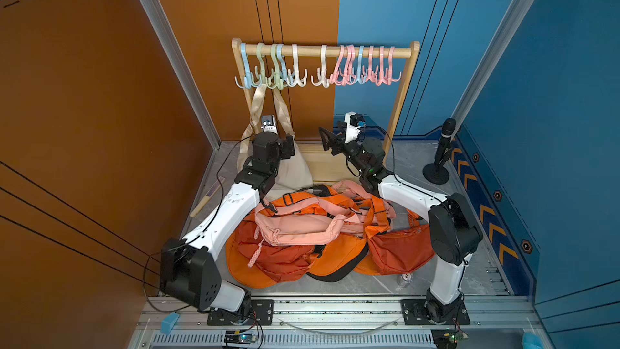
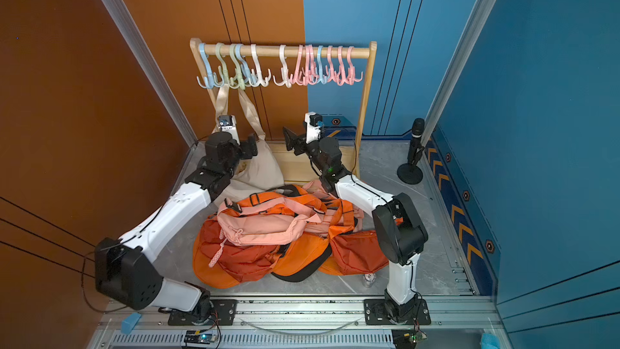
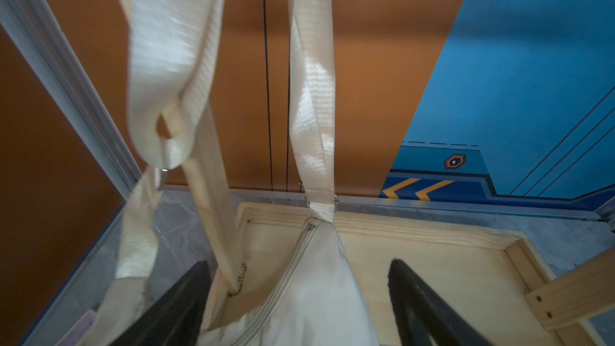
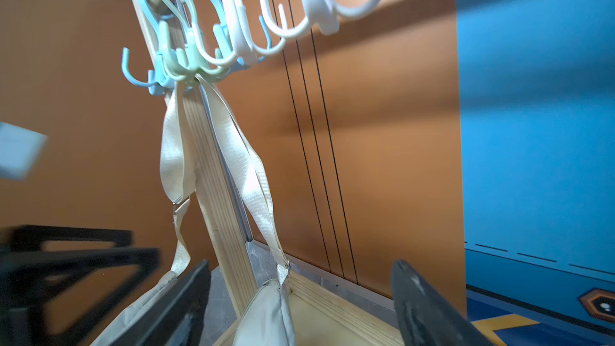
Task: Take the bag off the hook
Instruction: Adjust the bag at the hook.
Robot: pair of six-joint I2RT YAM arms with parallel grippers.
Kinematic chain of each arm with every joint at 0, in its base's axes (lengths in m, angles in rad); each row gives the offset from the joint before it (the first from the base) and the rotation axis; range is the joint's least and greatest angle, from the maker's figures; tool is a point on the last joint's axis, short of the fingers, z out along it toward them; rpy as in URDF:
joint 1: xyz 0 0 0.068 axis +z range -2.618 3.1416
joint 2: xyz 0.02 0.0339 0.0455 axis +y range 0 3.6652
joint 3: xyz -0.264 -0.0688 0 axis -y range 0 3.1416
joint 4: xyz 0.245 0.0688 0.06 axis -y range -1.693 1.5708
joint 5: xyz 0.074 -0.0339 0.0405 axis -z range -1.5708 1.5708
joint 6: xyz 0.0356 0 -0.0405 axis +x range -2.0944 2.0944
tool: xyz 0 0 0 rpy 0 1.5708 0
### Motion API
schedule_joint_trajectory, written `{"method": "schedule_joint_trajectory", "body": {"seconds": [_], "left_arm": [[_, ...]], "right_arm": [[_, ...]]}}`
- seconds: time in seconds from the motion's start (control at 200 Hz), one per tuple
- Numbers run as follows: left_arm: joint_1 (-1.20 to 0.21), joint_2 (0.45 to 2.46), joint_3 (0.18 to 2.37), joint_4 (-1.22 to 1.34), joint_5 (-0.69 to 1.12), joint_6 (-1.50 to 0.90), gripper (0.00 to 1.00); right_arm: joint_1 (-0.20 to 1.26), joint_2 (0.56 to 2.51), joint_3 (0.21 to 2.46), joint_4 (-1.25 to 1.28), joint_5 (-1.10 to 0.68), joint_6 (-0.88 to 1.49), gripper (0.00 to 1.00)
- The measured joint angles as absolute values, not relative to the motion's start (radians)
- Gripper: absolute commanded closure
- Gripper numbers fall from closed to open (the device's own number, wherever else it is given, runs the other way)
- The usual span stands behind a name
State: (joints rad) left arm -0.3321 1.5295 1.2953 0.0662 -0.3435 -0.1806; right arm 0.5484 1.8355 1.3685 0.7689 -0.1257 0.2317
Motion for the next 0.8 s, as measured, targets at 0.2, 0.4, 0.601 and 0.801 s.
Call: {"method": "schedule_joint_trajectory", "body": {"seconds": [0.2,0.4,0.601,0.801], "left_arm": [[-0.316,1.768,1.453,0.131,-0.337,-0.211,0.09],[-0.291,1.966,1.655,0.167,-0.351,-0.229,0.09],[-0.265,2.145,1.867,0.161,-0.344,-0.253,0.26],[-0.264,2.23,1.97,0.14,-0.308,-0.259,0.74]], "right_arm": [[0.529,1.721,1.262,0.751,-0.146,0.223,0.13],[0.516,1.697,1.211,0.736,-0.166,0.221,0.12],[0.489,1.695,1.201,0.725,-0.195,0.225,0.12],[0.466,1.673,1.171,0.71,-0.21,0.225,0.12]]}}
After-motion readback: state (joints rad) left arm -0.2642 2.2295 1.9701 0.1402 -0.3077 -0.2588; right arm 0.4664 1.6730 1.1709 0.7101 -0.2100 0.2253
